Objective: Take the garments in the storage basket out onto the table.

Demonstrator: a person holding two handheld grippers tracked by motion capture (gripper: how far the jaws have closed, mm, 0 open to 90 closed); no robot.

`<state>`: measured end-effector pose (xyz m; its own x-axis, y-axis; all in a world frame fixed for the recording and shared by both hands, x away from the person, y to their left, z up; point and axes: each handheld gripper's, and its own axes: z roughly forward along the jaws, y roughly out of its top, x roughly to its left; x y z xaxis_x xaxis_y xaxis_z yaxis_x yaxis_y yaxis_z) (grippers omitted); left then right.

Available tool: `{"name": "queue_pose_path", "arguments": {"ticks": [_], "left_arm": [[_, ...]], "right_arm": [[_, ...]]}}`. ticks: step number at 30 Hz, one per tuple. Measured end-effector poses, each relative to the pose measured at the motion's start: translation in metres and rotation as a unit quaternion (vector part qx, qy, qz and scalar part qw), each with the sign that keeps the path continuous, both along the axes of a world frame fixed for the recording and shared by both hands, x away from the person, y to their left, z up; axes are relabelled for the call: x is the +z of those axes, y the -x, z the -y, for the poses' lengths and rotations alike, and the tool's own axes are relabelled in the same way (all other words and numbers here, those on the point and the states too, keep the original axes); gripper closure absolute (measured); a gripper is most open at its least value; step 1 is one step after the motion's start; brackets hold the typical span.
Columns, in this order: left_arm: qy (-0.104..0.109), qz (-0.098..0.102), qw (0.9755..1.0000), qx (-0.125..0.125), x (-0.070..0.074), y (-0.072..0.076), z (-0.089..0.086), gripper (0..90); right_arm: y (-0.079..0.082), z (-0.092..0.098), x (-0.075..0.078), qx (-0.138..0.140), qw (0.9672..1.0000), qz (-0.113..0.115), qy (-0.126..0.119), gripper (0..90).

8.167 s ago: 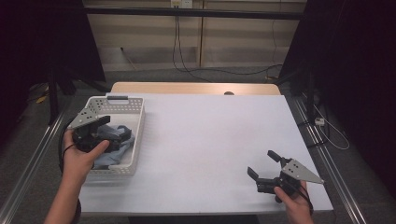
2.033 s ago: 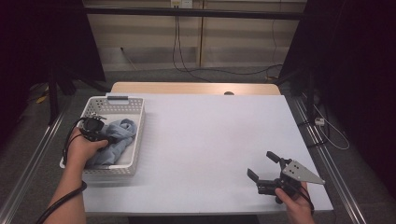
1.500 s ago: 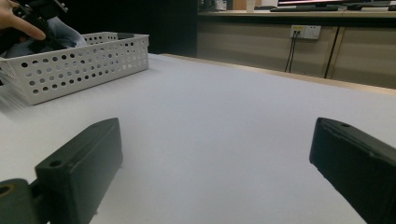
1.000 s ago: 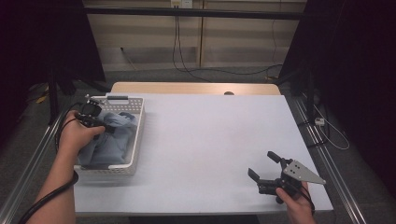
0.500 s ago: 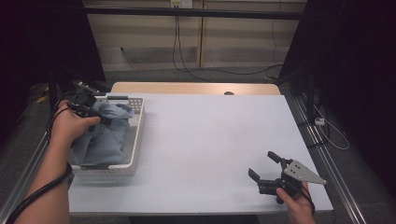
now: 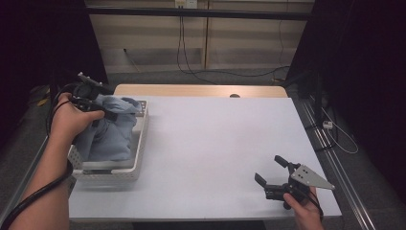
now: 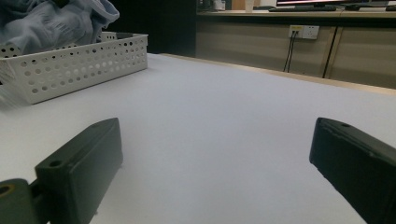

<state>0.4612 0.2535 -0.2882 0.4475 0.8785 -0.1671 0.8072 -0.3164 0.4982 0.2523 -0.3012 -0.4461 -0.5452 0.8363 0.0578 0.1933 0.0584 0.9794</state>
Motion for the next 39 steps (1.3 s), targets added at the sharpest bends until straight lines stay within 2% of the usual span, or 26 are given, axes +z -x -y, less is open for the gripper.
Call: {"name": "queue_pose_path", "arguments": {"ticks": [12,21,30,39], "left_arm": [[0.008,0.006,0.9999,-0.013,0.013,0.001,0.017,68.8],[0.006,0.001,0.9996,-0.028,0.021,0.001,0.028,68.8],[0.022,0.008,0.999,-0.039,0.03,0.003,0.038,68.8],[0.025,0.01,0.9985,-0.049,0.036,0.004,0.047,68.8]], "right_arm": [[0.0,0.0,0.0,0.0,1.0,0.001,-0.001,2.2],[0.0,0.0,0.0,0.002,1.0,0.0,-0.001,2.2],[0.001,0.001,0.0,0.002,1.0,0.0,-0.001,2.2],[0.001,0.0,0.0,0.002,1.0,0.0,-0.001,2.2]]}}
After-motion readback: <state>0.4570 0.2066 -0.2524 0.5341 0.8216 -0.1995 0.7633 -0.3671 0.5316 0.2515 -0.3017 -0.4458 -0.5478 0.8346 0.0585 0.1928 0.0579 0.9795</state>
